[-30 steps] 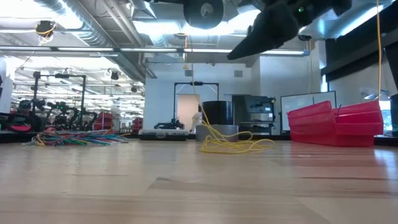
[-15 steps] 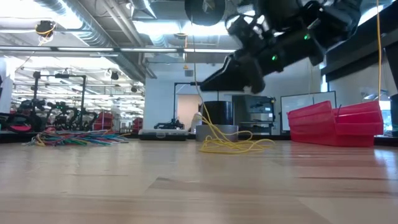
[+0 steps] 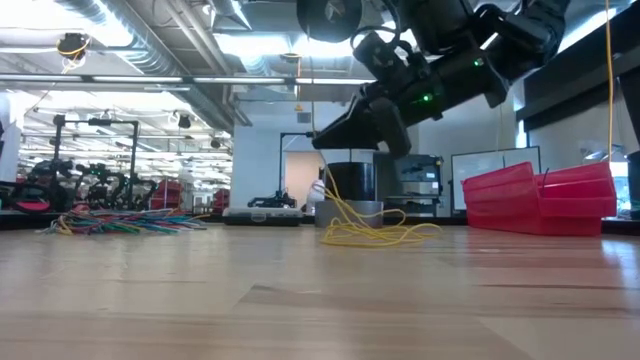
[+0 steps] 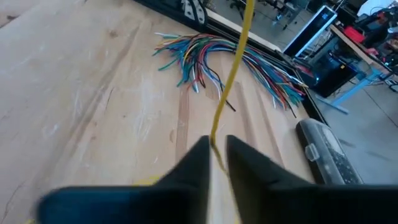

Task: Coil cords
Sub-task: Coil the yellow wire into the black spool

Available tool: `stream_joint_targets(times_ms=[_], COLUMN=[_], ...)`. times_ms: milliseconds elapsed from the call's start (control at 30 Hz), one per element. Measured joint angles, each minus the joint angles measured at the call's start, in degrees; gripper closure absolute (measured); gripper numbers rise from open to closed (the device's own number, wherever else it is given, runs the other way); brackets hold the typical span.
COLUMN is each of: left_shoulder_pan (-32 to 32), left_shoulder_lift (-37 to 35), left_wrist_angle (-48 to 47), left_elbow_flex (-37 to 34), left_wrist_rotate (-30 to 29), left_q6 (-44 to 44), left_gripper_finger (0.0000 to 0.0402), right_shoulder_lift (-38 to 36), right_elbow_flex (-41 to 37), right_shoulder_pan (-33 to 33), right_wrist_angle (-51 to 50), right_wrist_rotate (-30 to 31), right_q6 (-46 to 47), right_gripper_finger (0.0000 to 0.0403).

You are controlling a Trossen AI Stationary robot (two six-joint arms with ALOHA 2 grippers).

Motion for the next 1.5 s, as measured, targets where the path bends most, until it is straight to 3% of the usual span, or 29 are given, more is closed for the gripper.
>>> stream_joint_targets(times_ms=[67, 233, 533, 700, 967, 1233, 1500], left_shoulder_pan=[-0.2, -1.6, -5.2, -4.5, -1.0, 2.8, 6.2], left_shoulder_lift=[0.0, -0.2, -3.2, -3.3, -3.2, -3.1, -0.3], left_wrist_angle=[-0.2, -0.6, -3.6, -8.0, -14.2, -16.2, -14.8], left_elbow_flex=[0.0, 0.0, 0.0, 0.0, 0.0, 0.0, 0.0], left_wrist_rotate=[0.0, -0.9, -8.5, -7.7, -3.2, -3.9, -3.9], left_q6=[0.0, 0.9, 0.9, 1.3, 0.2, -6.2, -9.2], left_gripper_finger=[0.0394, 0.0394, 0.0394, 0.0394, 0.0394, 0.0394, 0.0394], right_shoulder_lift=[-0.2, -3.3, -13.0, -18.6, -23.3, -23.9, -20.1], right_elbow_flex=[0.0, 0.0, 0.0, -0.1, -0.1, -0.1, 0.0], right_shoulder_pan=[0.0, 0.0, 0.1, 0.0, 0.0, 0.0, 2.2], right_wrist_angle=[-0.8, -7.7, -19.0, -22.0, -23.7, -19.6, -11.2], right_wrist_rotate=[3.6, 12.7, 17.3, 17.8, 14.2, -0.3, -6.1], right_q6=[-1.3, -2.8, 0.1, 6.5, 14.8, 19.8, 21.3], right_gripper_finger=[0.0392, 0.0381, 0.0396, 0.0398, 0.04, 0.0401, 0.0401])
